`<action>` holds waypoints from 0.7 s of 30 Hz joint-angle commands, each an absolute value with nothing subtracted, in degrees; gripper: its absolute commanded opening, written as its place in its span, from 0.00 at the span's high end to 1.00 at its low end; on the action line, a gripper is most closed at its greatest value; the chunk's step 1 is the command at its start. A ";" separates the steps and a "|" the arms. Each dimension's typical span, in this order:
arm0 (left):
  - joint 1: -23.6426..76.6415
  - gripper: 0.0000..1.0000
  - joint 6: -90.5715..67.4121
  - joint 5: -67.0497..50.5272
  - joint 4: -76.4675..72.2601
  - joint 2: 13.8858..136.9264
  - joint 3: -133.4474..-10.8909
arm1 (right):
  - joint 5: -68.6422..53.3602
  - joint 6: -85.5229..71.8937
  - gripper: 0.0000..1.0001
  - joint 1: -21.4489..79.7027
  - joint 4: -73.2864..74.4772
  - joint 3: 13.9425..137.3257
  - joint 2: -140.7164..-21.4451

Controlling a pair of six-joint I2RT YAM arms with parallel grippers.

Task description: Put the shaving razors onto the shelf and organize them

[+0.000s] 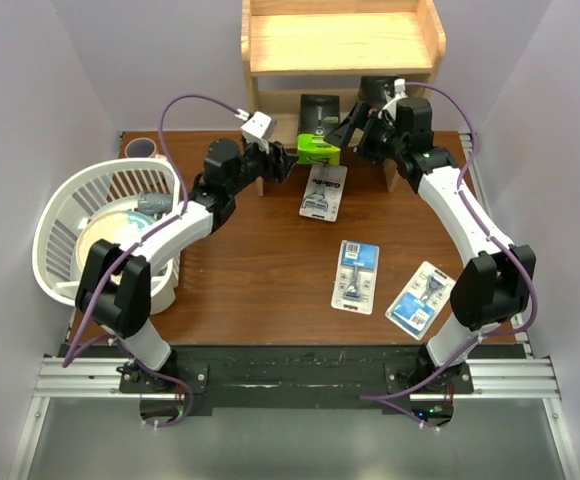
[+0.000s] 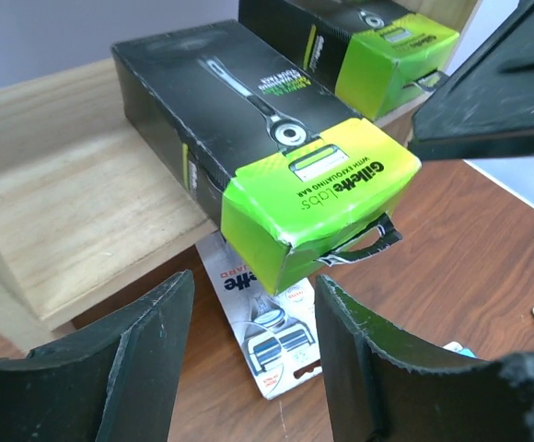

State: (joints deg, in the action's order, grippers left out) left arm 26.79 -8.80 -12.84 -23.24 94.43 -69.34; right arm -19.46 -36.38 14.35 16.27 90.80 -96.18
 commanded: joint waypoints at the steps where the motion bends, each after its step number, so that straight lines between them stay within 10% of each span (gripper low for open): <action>1: 27.51 0.40 -8.61 -14.77 -28.04 95.88 -72.07 | -23.38 -36.39 0.01 14.50 12.66 90.08 -95.71; 21: 29.35 0.41 -7.82 -16.35 -29.62 100.02 -75.67 | -24.08 -18.27 0.13 14.59 9.94 92.81 -98.69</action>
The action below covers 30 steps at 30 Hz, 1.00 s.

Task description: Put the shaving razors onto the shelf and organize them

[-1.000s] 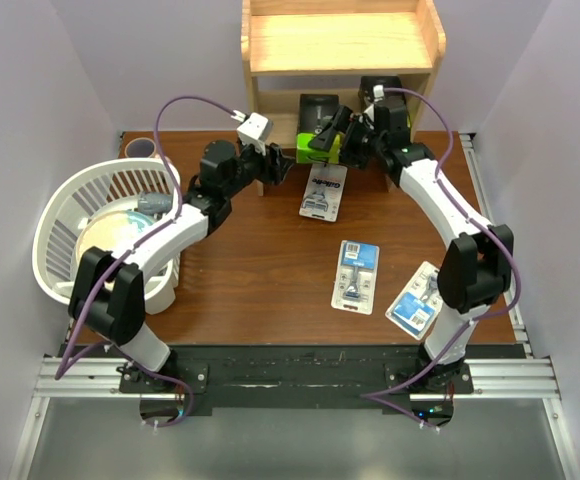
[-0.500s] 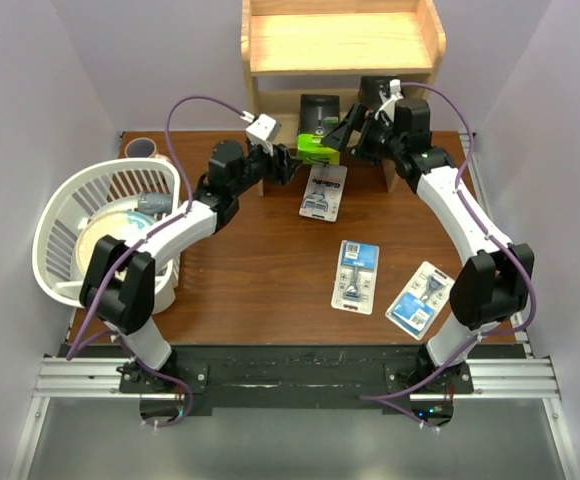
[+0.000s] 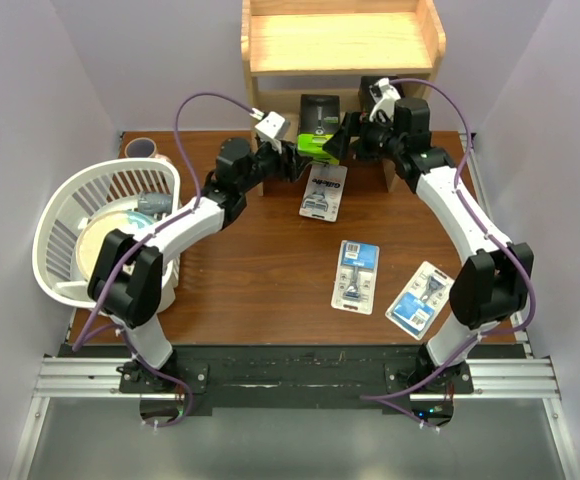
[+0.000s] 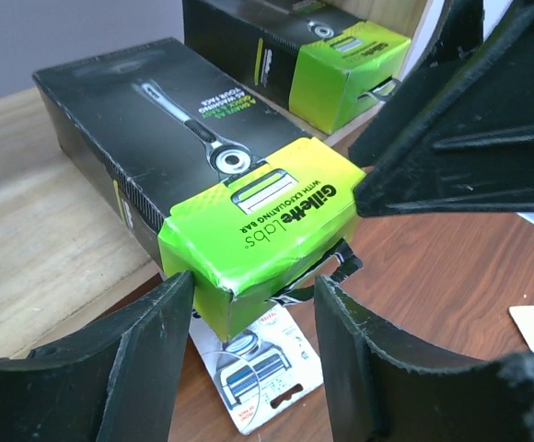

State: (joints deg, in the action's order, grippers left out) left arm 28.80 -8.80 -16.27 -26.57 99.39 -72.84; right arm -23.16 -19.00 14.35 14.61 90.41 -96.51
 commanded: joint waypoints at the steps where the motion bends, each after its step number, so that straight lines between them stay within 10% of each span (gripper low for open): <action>1: 29.36 0.41 -7.82 -16.26 -29.53 100.19 -75.76 | -24.26 -18.72 0.15 14.59 9.06 93.25 -99.48; 13: 29.53 0.45 -7.38 -14.68 -29.18 99.06 -75.50 | -26.10 -21.88 0.45 17.04 5.19 100.02 -107.04; 30: 27.78 0.40 -4.22 -1.23 -11.96 82.90 -70.07 | -20.05 -34.71 0.50 22.59 7.12 107.93 -114.08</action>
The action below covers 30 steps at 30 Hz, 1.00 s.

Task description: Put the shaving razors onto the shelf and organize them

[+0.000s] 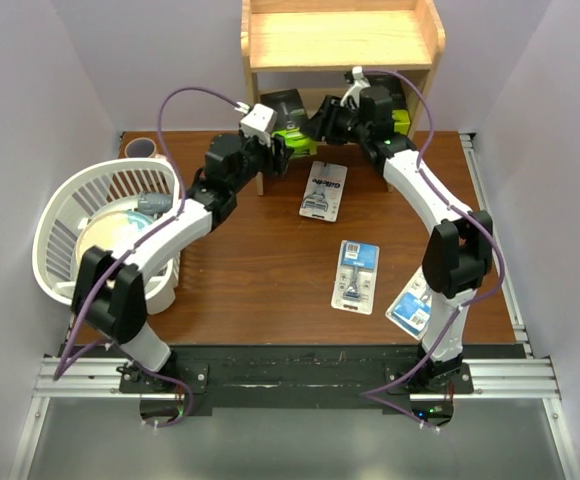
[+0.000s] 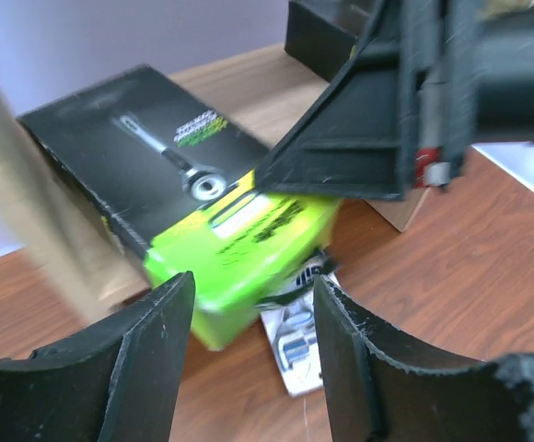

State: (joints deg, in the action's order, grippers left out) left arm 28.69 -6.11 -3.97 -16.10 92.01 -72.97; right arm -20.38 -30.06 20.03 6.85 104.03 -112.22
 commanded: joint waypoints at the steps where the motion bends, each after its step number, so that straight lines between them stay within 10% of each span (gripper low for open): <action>1: 27.60 0.40 -4.13 -1.23 -11.78 79.40 -66.57 | -19.60 -34.98 0.50 23.02 7.38 108.10 -114.26; 11: 25.66 0.53 -7.30 -4.47 -7.90 73.74 -58.10 | -12.40 -36.65 0.48 25.58 9.58 108.72 -114.26; 19: 25.75 0.99 -12.47 -13.52 -20.02 78.48 -55.19 | -10.11 -35.33 0.45 25.66 9.93 109.60 -114.17; 30: 26.10 1.00 -15.03 -8.79 -28.47 87.44 -61.87 | -10.02 -34.28 0.42 25.58 9.40 108.81 -113.47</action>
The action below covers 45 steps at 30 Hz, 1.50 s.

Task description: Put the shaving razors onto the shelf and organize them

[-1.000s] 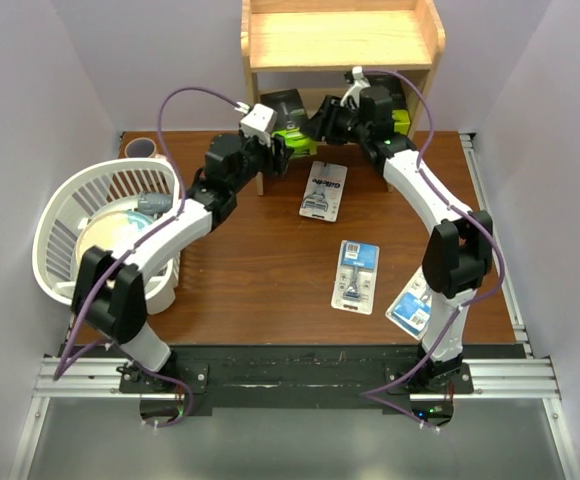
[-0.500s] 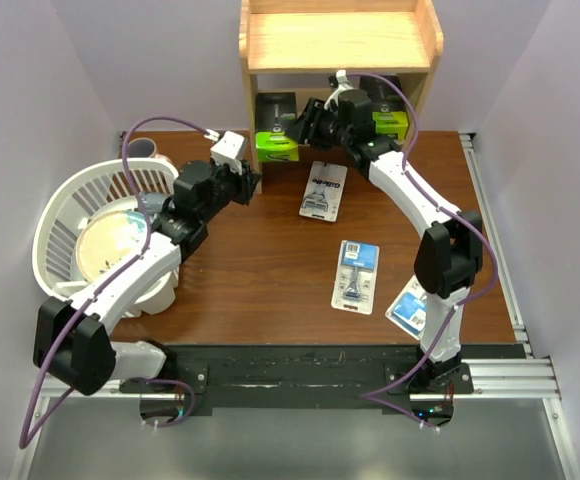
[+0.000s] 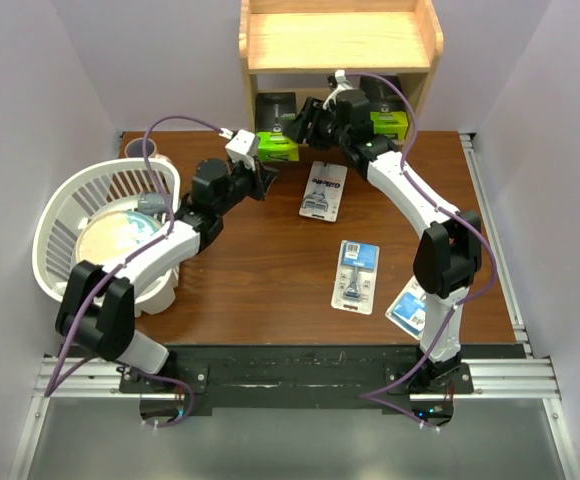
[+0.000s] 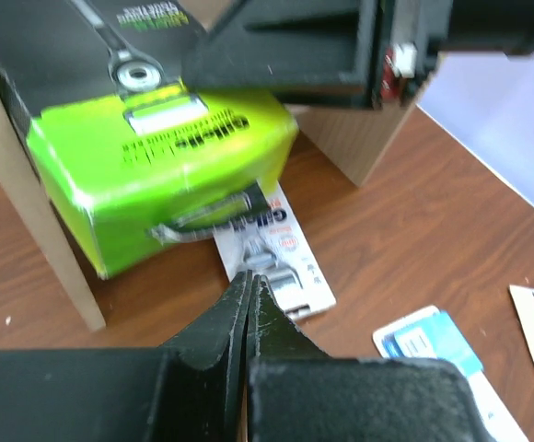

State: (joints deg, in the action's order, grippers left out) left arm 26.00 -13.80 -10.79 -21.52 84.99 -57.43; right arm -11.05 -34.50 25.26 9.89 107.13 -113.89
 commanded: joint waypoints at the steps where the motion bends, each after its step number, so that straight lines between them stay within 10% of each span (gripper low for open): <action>1: 26.10 1.00 -15.29 -8.44 -28.82 88.84 -63.09 | -10.11 -34.28 0.42 25.49 9.40 108.72 -113.47; 45: 25.05 1.00 -13.45 3.08 -30.50 102.31 -76.82 | -9.32 -35.42 0.32 25.49 8.26 109.16 -115.93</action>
State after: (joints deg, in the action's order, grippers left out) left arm 25.87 -14.26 0.93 -27.11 102.21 -74.08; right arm -9.98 -34.57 25.50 8.91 107.13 -114.41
